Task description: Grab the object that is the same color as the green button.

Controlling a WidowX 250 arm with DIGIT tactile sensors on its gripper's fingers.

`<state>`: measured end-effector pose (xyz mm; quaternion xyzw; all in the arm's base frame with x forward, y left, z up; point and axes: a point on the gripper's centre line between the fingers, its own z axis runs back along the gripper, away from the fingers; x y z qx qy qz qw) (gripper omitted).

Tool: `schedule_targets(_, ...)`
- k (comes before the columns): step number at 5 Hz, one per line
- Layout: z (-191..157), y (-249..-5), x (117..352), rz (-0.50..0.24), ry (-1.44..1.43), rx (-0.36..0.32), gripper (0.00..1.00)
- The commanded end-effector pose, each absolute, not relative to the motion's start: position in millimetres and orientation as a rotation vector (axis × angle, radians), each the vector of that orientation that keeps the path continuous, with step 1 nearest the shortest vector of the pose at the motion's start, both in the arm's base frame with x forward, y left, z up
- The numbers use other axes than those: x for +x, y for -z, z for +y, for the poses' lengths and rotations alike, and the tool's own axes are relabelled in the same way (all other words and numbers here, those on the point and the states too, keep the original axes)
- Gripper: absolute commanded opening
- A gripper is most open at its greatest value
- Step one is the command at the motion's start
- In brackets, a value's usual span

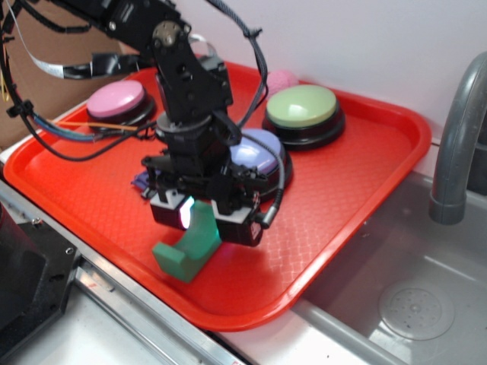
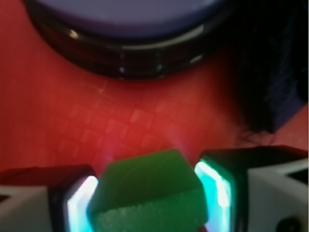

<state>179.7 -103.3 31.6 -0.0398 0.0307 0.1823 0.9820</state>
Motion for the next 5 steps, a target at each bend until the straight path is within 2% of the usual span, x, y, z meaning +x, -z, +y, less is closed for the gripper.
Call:
schedule_targets(1, -58.2, -107.0, 201.2, -0.002, -0.188, -0.059, 0.00)
schedule_targets(2, -25.1, -136.2, 193.1, -0.054, -0.142, -0.025, 0.00)
schedule_targets(3, -6.3, -149.4, 186.0, -0.061, -0.106, 0.000, 0.00)
schedule_targets(4, 6.8, -147.4, 178.5, -0.034, -0.150, -0.030, 0.00)
schedule_targets(5, 10.3, -149.9, 179.0, 0.019, -0.188, 0.025, 0.05)
